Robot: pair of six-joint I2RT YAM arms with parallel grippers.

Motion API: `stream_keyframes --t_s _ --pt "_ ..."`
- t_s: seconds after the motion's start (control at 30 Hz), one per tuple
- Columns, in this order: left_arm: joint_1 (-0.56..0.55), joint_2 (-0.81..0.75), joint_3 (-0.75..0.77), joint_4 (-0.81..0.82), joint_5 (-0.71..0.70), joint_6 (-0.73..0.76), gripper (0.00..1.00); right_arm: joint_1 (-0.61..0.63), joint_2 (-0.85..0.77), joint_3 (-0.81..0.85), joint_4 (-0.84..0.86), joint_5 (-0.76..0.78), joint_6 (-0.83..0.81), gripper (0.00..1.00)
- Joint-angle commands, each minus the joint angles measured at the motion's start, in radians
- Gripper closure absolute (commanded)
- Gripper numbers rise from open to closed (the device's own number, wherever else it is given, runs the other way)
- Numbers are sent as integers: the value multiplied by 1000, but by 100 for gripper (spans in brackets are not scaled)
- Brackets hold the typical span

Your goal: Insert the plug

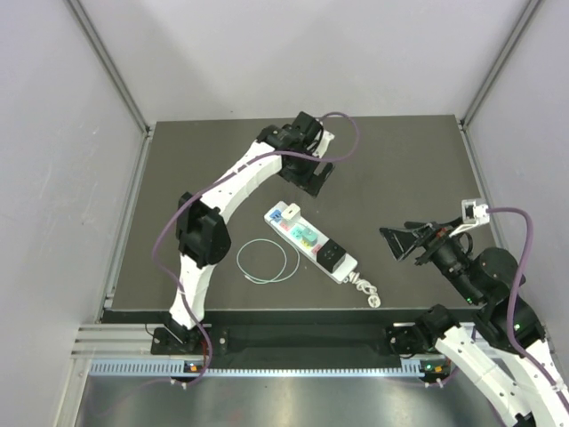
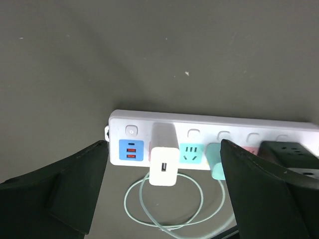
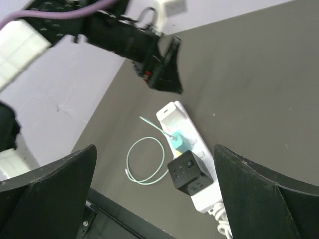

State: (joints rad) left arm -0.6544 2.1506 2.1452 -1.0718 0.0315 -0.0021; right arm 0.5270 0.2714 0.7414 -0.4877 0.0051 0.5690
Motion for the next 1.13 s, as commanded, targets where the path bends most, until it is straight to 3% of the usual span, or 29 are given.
stream_keyframes --t_s 0.0,0.07,0.23,0.37,0.57,0.73,1.1 --pt "4 -182 7 79 -15 -94 2 -4 37 107 -72 102 11 0" --pt "6 -265 -62 169 8 -130 2 -4 64 147 -139 181 15 0" --pt "6 -659 -539 544 218 -243 2 -4 179 279 -224 279 19 0" --pt "4 -894 -804 709 212 -295 1 -4 238 334 -241 299 20 0" --pt "6 -1107 -922 670 141 -277 1 -4 259 346 -213 296 20 0" --pt "6 -1259 -1041 789 176 -289 1 -2 242 317 -184 294 11 0" --pt "6 -1304 -1032 774 91 -288 1 -2 206 311 -192 286 -14 0"
